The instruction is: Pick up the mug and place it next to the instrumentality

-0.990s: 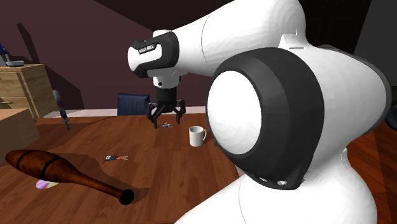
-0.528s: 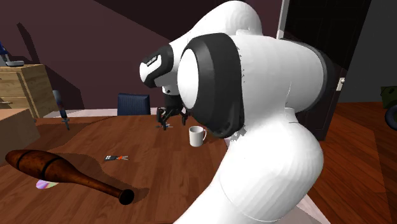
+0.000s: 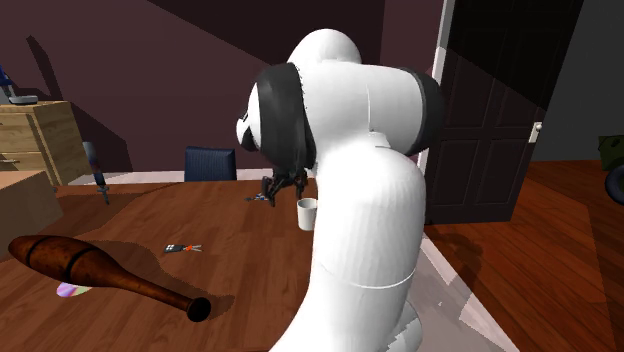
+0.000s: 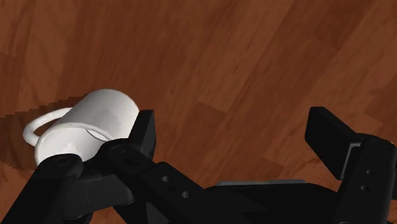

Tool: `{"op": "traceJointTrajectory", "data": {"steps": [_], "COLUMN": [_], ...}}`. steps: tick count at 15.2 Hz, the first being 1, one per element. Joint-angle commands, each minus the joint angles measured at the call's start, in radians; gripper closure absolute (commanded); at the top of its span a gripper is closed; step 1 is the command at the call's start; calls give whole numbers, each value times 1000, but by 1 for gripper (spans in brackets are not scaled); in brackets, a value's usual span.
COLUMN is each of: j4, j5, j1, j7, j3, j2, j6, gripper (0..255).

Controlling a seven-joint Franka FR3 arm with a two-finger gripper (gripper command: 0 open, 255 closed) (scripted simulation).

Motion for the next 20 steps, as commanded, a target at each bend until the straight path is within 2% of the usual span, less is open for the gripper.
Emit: {"op": "traceJointTrajectory", "data": {"steps": [1,10,17,20], "j4": [47,302,267,265], "j5": [14,105,125,126], "j1": [-12,-85,-93,-94], "j7": [-39,-174,-187,-188], "j3": [-18,-45,-37,-36], "j2": [70,390,436,440], "j6": [21,73,152,158], "gripper": [0,0,0,0]}}
